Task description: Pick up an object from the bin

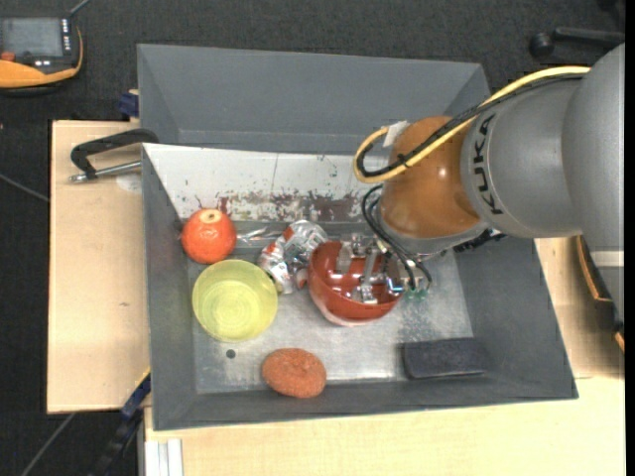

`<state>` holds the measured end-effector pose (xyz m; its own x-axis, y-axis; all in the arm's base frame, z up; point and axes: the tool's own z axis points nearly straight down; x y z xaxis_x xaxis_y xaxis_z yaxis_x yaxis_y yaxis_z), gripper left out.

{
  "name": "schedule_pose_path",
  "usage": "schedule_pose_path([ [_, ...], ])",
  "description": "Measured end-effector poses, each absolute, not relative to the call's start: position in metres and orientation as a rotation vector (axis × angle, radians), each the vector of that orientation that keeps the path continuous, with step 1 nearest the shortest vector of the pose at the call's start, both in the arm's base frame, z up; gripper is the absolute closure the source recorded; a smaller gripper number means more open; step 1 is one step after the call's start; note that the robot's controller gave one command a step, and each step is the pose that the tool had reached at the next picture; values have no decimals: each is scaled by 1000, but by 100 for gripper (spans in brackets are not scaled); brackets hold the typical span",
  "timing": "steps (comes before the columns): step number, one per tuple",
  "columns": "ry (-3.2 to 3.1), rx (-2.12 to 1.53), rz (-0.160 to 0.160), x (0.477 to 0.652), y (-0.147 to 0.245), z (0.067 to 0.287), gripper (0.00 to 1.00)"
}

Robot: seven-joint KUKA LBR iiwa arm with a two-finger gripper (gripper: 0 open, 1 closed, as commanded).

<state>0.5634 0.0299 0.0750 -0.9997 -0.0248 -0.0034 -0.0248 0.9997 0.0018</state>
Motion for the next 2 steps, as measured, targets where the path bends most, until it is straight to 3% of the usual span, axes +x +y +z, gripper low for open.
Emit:
schedule_pose_path([
  [1,3126,-24,4,601,-5,74,0],
  [2,3118,-16,9,598,-15,73,0],
])
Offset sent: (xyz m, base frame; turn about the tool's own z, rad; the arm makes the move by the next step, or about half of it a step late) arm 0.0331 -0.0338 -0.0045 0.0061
